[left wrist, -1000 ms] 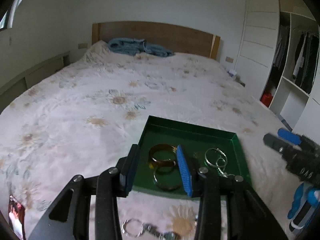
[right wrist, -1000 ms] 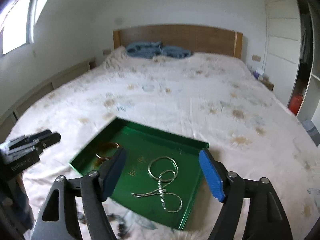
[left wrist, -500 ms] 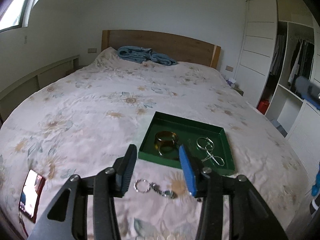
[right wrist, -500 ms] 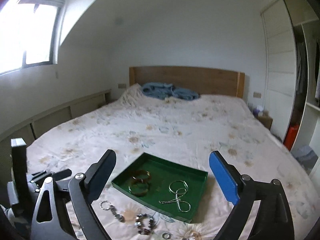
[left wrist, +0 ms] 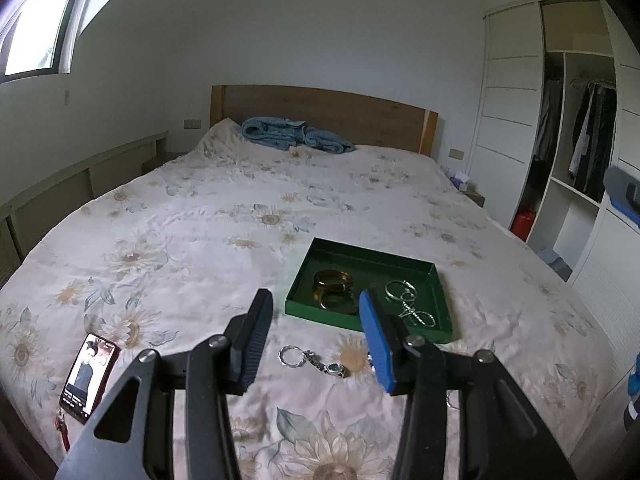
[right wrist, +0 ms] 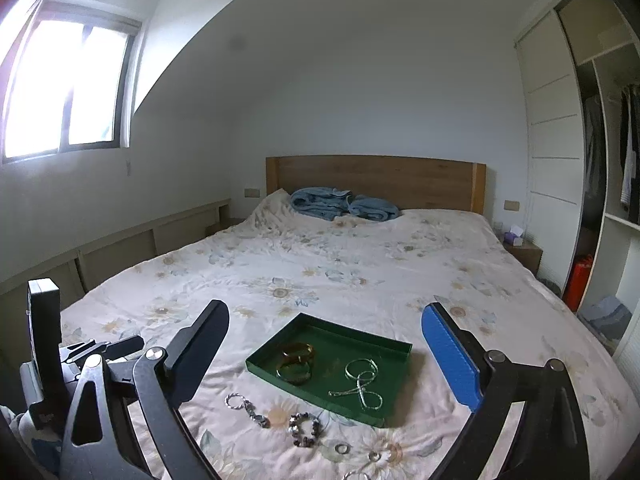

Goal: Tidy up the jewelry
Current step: 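Withdraw both open tools from the tray back over the bed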

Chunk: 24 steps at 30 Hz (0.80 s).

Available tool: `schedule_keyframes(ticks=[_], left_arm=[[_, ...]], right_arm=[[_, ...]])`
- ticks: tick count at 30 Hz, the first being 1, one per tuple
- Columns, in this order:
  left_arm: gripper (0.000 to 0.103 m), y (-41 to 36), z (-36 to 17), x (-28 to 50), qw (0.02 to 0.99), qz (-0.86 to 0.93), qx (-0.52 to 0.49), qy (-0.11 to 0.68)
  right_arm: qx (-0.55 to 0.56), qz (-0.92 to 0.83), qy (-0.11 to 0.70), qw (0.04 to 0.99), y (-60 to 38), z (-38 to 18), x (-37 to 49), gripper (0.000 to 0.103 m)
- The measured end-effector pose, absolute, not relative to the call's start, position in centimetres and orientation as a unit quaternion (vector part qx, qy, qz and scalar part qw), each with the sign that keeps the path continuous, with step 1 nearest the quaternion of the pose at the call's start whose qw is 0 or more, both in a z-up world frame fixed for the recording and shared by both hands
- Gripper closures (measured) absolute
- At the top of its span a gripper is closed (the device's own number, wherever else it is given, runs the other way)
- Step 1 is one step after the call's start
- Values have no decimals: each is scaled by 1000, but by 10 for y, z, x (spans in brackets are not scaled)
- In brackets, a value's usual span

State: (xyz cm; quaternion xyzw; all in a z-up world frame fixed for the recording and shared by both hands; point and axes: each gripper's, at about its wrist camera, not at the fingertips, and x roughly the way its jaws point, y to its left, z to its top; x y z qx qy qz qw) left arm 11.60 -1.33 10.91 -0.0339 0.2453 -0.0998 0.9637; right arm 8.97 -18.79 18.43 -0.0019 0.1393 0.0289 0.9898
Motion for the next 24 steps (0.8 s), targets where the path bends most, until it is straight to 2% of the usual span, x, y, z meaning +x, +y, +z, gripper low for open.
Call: schedule_keyframes(ticks=[10,24], left_arm=[[60,-28,107,91,961,-108,-13,256],[59,-29,51,103,939,-125,-10,322]], right_arm=[[21,11,156,987,-213,158,63,7],[43,-17,205,978,-249,98,61,7]])
